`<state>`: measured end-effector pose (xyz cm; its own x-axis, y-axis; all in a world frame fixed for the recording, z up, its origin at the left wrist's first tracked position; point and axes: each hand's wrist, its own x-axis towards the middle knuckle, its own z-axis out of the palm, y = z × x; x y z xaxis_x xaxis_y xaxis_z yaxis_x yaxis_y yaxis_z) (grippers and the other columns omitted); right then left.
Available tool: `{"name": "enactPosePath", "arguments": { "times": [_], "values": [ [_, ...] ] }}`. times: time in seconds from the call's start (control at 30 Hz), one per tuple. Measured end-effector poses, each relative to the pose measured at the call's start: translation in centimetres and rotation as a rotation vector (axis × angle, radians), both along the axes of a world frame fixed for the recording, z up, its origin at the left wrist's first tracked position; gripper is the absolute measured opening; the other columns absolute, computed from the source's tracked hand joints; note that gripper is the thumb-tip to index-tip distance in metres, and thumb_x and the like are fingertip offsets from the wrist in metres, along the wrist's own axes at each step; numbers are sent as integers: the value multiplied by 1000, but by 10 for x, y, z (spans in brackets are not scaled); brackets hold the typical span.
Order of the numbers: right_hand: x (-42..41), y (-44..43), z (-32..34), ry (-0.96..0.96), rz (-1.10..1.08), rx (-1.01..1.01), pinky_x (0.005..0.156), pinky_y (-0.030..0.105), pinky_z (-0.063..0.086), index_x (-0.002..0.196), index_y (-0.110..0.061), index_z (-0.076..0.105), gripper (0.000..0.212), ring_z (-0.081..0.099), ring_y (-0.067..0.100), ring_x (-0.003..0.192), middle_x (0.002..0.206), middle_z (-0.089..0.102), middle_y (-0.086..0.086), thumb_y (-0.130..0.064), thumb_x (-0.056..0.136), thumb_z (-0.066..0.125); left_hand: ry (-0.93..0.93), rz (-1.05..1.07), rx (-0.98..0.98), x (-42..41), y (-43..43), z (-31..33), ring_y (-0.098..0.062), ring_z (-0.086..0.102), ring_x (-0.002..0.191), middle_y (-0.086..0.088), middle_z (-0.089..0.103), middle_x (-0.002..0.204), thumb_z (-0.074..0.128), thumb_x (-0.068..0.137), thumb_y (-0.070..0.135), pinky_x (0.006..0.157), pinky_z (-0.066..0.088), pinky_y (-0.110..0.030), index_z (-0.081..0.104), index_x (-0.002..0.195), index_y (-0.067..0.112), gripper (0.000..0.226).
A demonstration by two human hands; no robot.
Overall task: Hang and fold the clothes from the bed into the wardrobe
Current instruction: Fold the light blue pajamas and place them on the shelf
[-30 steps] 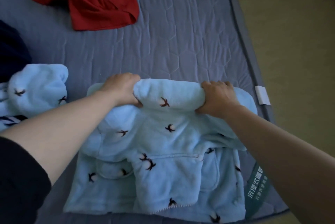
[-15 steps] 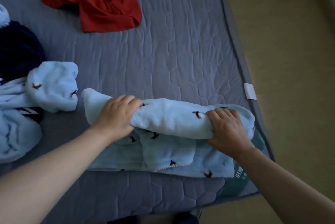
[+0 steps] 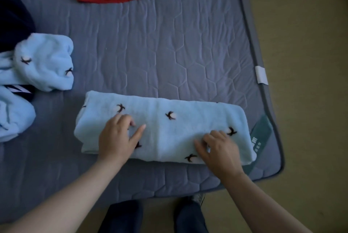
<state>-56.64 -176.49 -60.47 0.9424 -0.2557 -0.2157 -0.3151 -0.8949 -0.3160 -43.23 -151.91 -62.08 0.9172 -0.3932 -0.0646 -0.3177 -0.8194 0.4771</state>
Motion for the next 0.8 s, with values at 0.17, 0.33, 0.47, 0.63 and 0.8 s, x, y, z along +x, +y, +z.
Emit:
{"name": "enactPosePath", "arguments": {
  "times": [0.17, 0.33, 0.47, 0.63, 0.8],
  "values": [
    [14, 1, -15, 168, -56, -129, 116, 55, 9, 148, -25, 30, 73, 22, 35, 143, 154, 26, 11, -65, 89, 40, 355, 174, 383, 5, -2, -23, -36, -2, 144, -2, -10, 158, 46, 62, 87, 112, 10, -60, 0, 149, 35, 111],
    [-19, -10, -47, 456, -217, -78, 113, 66, -1, 147, -37, -22, 97, -19, 27, 146, 159, -21, -7, -89, 70, 4, 683, 246, 265, 1, 18, -44, -34, -28, 140, 19, -47, 141, 45, 22, 100, 113, 1, -62, -42, 124, 56, 141],
    [-13, -17, -57, 490, -269, 61, 110, 70, 5, 146, -39, -23, 106, -25, 23, 145, 156, -28, -12, -94, 63, 14, 696, 244, 229, 13, 24, -48, -28, -21, 144, 14, -37, 149, 56, 24, 96, 117, 5, -56, -34, 136, 46, 152],
    [16, -27, -46, 503, -182, 6, 113, 66, -5, 150, -26, -16, 120, -20, 26, 146, 159, -23, -1, -92, 62, 31, 501, 283, 141, 16, 22, -30, -23, 10, 146, -2, 2, 159, 64, 47, 83, 117, 18, -42, 7, 151, 25, 133],
    [73, -19, -21, 383, 87, 115, 116, 58, -8, 152, -29, -9, 129, -14, 19, 148, 162, -8, -2, -89, 55, 52, 71, 542, -195, -47, 8, 1, -22, 54, 88, 0, 55, 97, 82, 60, 49, 74, 46, -36, 57, 97, 16, 55]
  ]
}}
